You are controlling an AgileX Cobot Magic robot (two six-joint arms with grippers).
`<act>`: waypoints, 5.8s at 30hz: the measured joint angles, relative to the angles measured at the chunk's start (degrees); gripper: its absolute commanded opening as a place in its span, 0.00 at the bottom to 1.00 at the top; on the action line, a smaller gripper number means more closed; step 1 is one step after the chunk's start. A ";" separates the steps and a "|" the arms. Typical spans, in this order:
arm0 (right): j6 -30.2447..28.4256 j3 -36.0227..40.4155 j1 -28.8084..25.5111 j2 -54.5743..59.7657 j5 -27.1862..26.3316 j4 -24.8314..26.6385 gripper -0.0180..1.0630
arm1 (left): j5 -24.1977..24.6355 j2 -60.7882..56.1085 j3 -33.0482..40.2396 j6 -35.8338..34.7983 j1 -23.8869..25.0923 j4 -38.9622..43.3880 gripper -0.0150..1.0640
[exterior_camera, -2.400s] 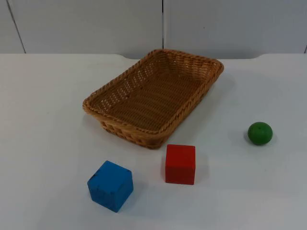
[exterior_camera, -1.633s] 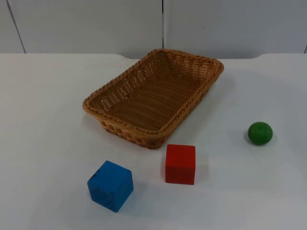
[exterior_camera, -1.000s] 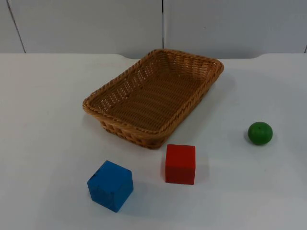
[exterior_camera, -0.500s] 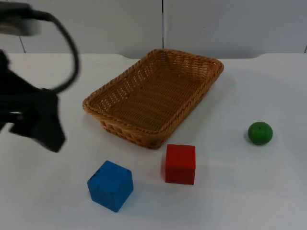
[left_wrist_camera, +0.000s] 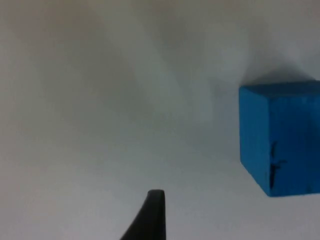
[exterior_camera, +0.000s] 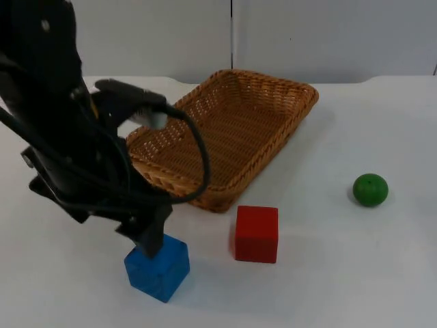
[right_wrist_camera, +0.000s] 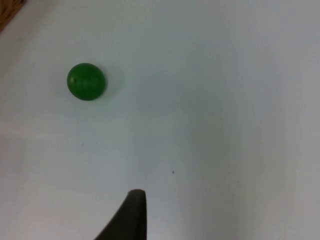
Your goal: Place all geometric objects except the red cube into the basket.
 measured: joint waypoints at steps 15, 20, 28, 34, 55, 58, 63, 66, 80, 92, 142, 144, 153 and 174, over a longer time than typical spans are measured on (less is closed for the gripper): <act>0.00 -0.10 0.00 0.00 -0.50 -0.11 0.99 | -5.53 3.85 -0.13 5.84 -0.85 -9.02 0.84; 0.00 -0.10 0.00 0.00 -0.88 -0.11 0.99 | -6.85 5.00 -0.18 6.84 -3.03 -9.84 0.84; 0.00 -0.10 0.00 0.00 -0.88 -0.44 0.99 | -9.68 9.69 -0.26 5.71 -3.32 -7.96 0.84; 0.00 -0.10 0.00 0.00 -0.92 -0.44 0.99 | -10.59 11.27 -0.26 5.10 -3.32 -7.97 0.56; 0.12 -0.10 0.00 0.00 -1.30 -1.39 0.99 | -4.91 -3.83 -6.27 4.11 -2.48 -5.37 0.01; 0.12 -0.10 0.00 0.00 -1.30 -1.39 0.99 | -3.76 -3.06 -11.15 4.11 -2.12 -3.13 0.01; 0.12 -0.10 0.00 0.00 -1.30 -1.39 0.99 | -2.01 2.27 -21.59 4.11 -1.71 0.80 0.01; 0.12 -0.10 0.00 0.00 -1.30 -1.39 0.99 | -0.59 8.23 -28.95 4.11 -0.29 1.81 0.01; 0.12 -0.10 0.00 0.00 -1.30 -1.39 0.99 | 1.18 26.57 -40.97 5.25 1.57 2.85 0.11; 0.12 -0.10 0.00 0.00 -1.30 -1.39 0.99 | 4.12 27.49 -41.69 5.37 1.57 0.08 0.85; 0.00 -0.10 0.00 0.00 -0.27 -1.27 0.99 | 6.69 -20.52 0.05 1.66 9.23 -4.69 0.87; 0.00 -0.10 0.00 0.00 -0.27 -1.27 0.99 | 6.69 -23.09 1.58 2.25 12.31 -6.56 0.87; 0.00 -0.10 0.00 0.00 -0.05 -1.27 0.99 | 6.10 -35.57 13.46 2.74 25.91 -7.98 0.87; -15.24 -3.02 0.12 4.95 5.57 12.54 0.99 | 6.76 -51.09 19.66 2.74 31.90 -7.74 0.99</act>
